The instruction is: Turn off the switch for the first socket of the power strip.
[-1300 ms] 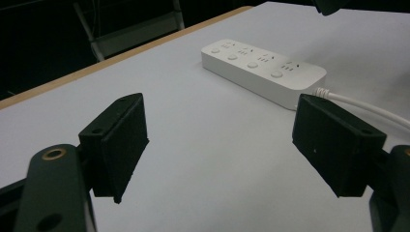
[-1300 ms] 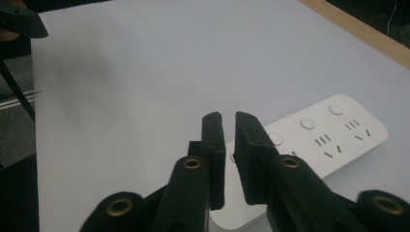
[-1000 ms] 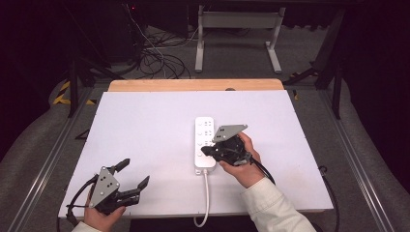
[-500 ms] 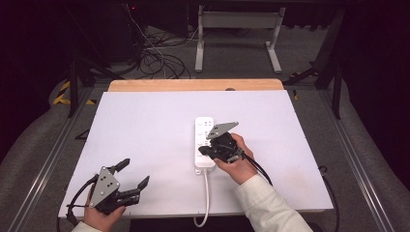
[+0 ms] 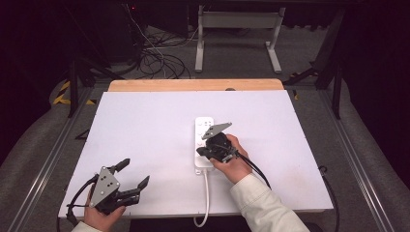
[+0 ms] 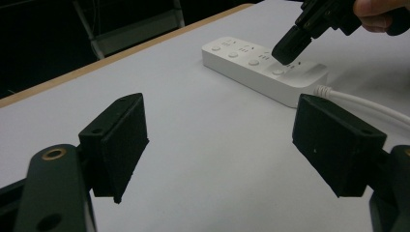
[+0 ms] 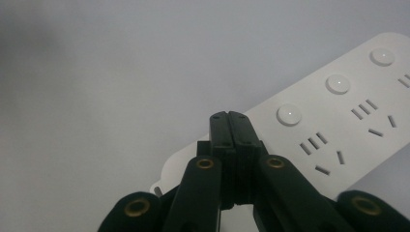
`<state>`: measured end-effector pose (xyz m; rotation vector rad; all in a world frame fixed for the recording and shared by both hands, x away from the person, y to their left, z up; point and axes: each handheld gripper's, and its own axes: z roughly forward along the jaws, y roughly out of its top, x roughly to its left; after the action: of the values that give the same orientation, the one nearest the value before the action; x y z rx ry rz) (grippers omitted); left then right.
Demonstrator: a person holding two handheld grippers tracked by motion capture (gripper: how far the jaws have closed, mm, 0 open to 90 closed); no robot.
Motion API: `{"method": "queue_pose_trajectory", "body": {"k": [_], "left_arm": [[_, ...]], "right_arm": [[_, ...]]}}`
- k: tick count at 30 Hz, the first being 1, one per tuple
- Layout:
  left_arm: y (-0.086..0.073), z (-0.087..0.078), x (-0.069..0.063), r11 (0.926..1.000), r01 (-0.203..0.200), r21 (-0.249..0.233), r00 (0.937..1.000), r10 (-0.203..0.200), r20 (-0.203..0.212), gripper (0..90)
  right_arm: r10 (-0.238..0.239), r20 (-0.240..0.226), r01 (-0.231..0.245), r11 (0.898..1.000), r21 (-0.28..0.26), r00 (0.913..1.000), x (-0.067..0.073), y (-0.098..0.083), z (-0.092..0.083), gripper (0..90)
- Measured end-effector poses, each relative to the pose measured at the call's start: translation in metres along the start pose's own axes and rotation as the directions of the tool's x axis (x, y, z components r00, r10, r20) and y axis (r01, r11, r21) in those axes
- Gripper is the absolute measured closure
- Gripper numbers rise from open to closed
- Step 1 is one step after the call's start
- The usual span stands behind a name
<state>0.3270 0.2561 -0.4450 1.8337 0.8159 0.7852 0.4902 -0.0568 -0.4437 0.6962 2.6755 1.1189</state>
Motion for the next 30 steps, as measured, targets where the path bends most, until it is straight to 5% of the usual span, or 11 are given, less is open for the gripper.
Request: {"method": "queue_pose_trajectory", "body": {"k": [30], "left_arm": [[0.000,0.001,-0.001,0.9999,0.010,0.002,0.9999,-0.010,0.002,20.6]], "right_arm": [[-0.028,0.062,0.028,1.000,0.003,0.9977,0.006,-0.005,0.013,90.0]]}}
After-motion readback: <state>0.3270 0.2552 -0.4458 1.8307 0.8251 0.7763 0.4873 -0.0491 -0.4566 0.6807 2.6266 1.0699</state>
